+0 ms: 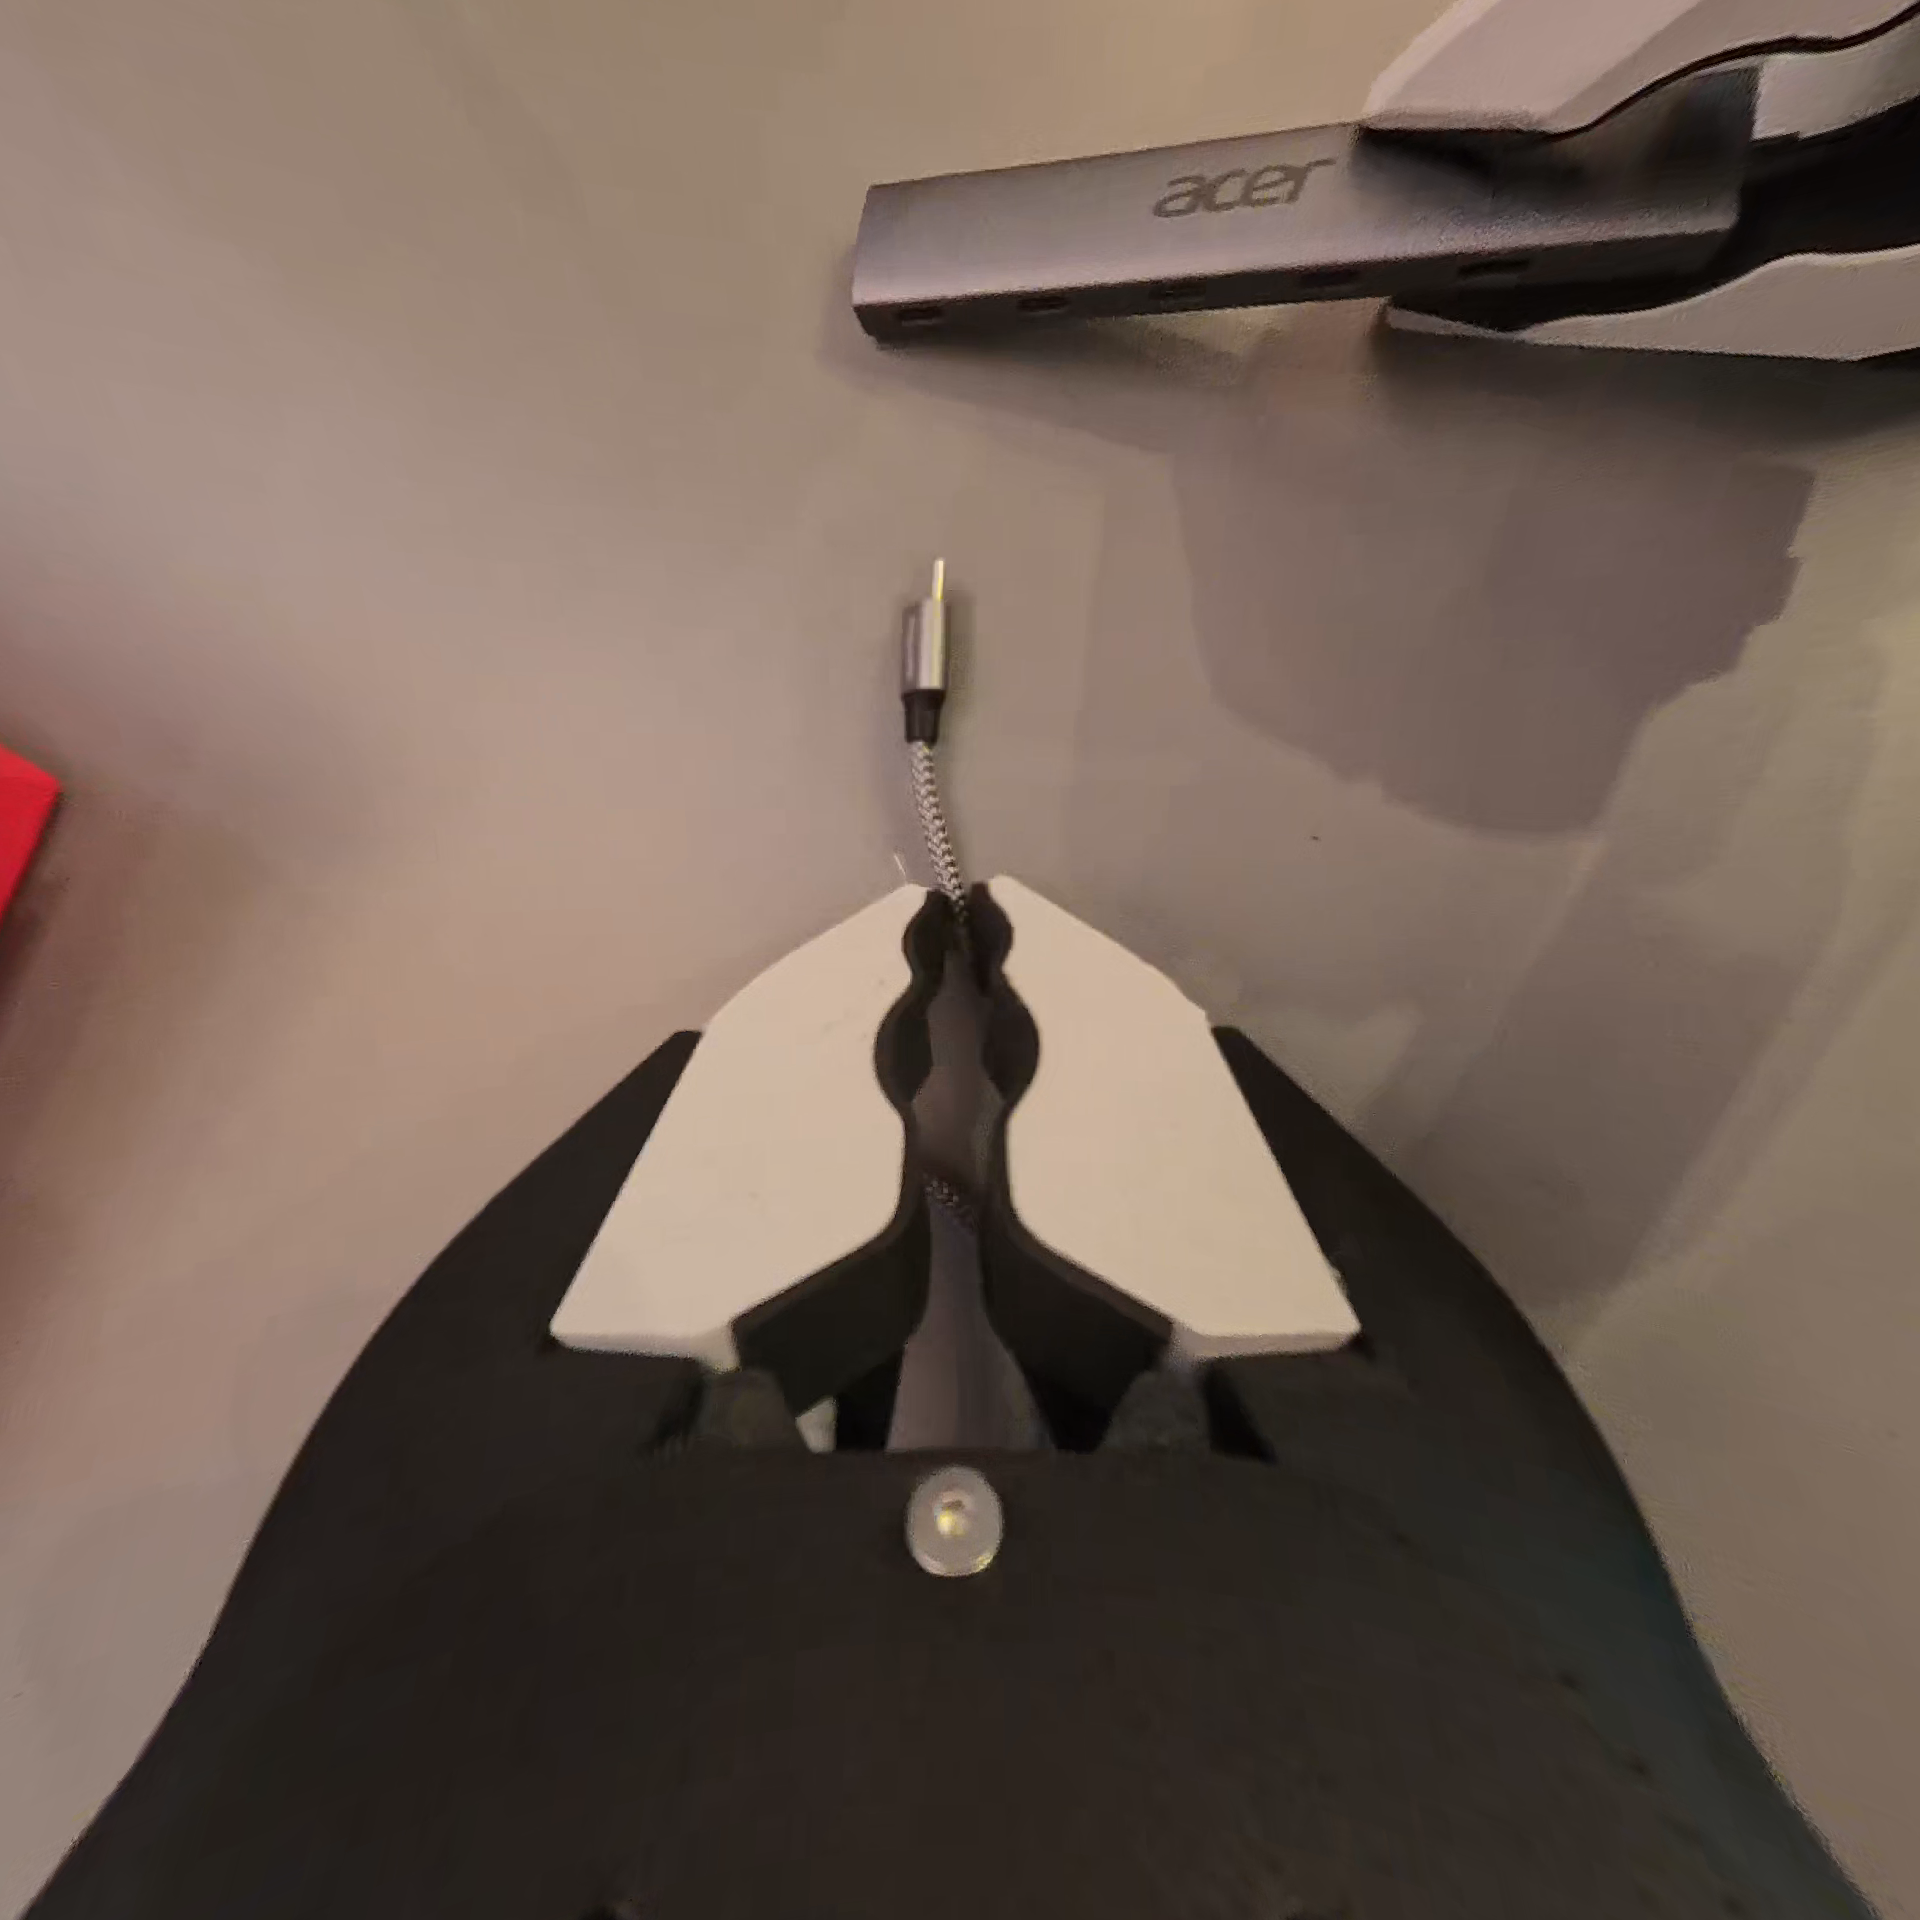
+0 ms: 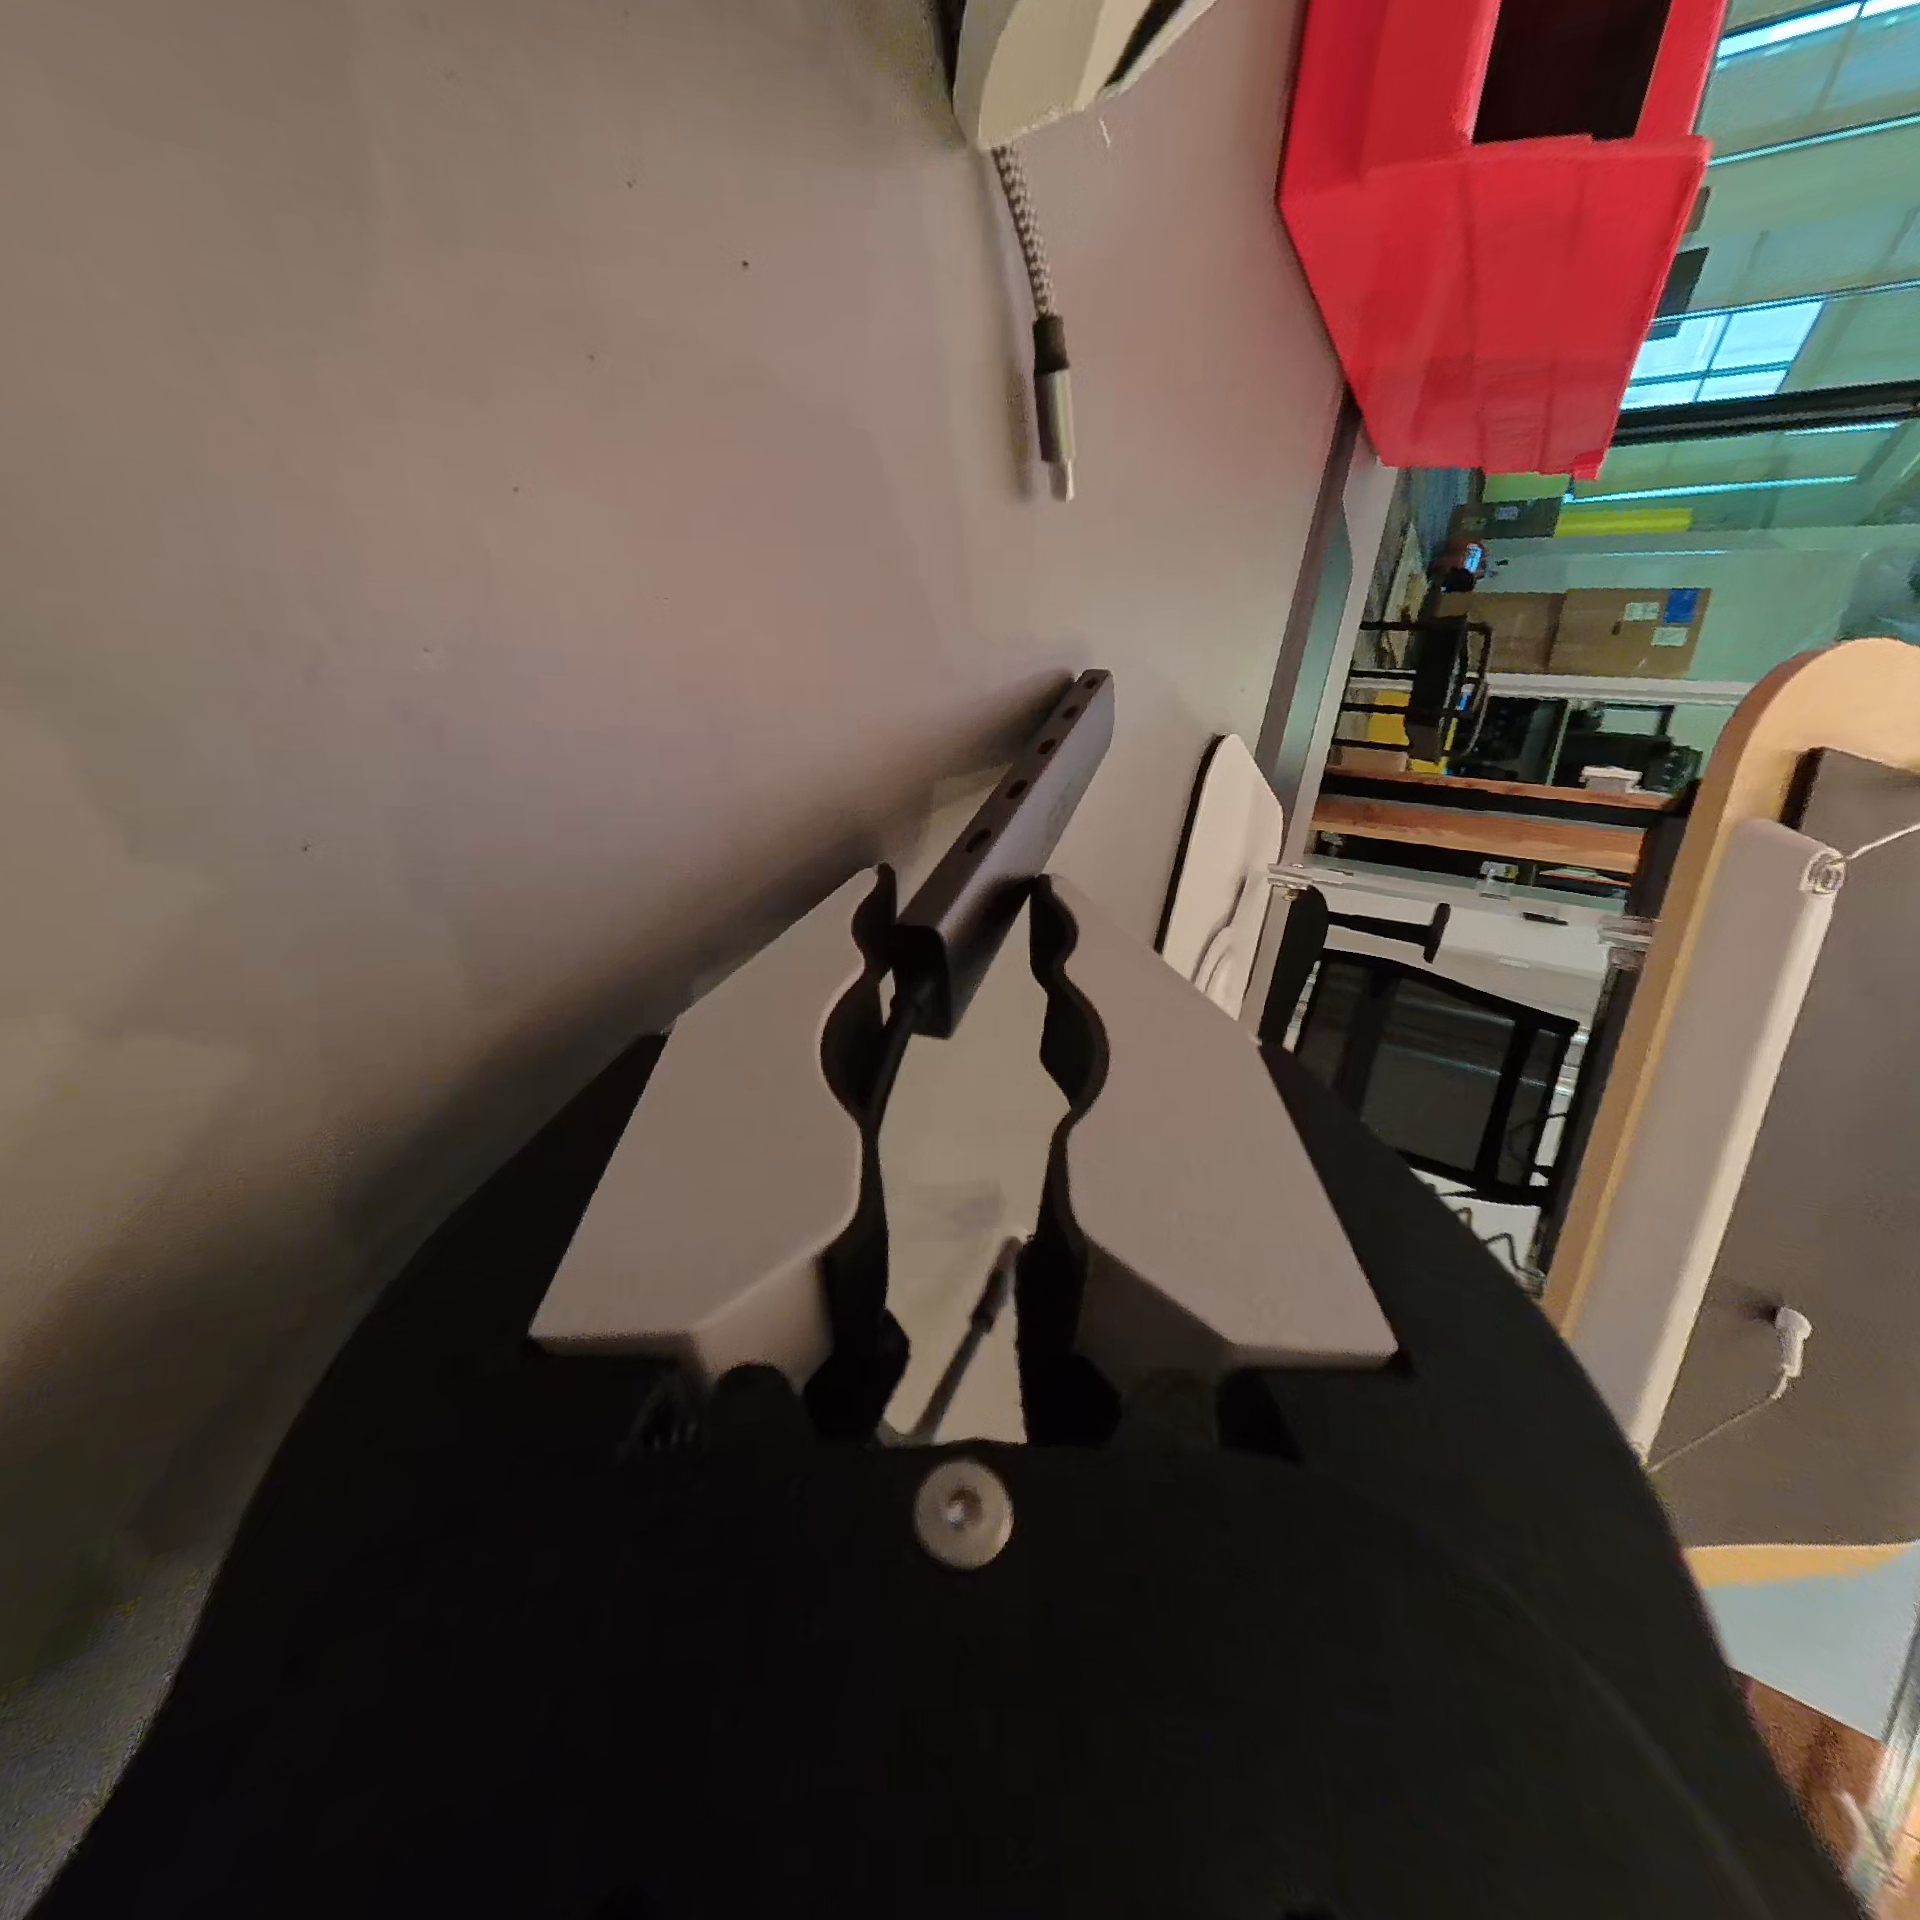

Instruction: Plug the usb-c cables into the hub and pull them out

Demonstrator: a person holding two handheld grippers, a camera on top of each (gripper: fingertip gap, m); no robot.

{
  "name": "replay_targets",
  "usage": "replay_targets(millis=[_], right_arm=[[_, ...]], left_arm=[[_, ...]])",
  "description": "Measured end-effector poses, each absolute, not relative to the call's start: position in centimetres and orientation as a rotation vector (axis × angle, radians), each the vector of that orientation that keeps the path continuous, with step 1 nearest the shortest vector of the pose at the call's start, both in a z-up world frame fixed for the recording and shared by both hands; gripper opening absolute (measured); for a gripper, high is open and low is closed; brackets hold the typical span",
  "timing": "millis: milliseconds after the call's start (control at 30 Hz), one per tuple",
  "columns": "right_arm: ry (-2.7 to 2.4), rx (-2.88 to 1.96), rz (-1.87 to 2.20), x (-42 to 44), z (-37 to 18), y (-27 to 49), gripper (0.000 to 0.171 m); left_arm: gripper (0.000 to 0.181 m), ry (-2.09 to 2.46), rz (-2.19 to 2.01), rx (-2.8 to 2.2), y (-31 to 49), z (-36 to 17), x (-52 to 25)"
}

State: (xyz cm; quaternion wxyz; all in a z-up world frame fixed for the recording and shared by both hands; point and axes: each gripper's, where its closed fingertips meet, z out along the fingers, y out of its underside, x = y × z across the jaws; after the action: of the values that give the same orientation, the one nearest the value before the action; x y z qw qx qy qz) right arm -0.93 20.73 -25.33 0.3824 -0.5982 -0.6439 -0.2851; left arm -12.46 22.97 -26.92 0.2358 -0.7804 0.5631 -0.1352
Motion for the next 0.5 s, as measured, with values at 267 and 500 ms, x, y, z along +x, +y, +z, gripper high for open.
replay_targets(millis=[267,500], right_arm=[[-1.604,-1.712,-0.420,-1.3,-24.7,18.5,0.047],[-1.444,-1.702,-0.046,-2.4,-19.8,17.4,0.039]], left_arm=[[0.004,1.553,-0.359,-2.038,22.8,-26.6,-12.0],[0.003,1.541,-0.319,-1.878,22.1,-24.0,-11.5]])
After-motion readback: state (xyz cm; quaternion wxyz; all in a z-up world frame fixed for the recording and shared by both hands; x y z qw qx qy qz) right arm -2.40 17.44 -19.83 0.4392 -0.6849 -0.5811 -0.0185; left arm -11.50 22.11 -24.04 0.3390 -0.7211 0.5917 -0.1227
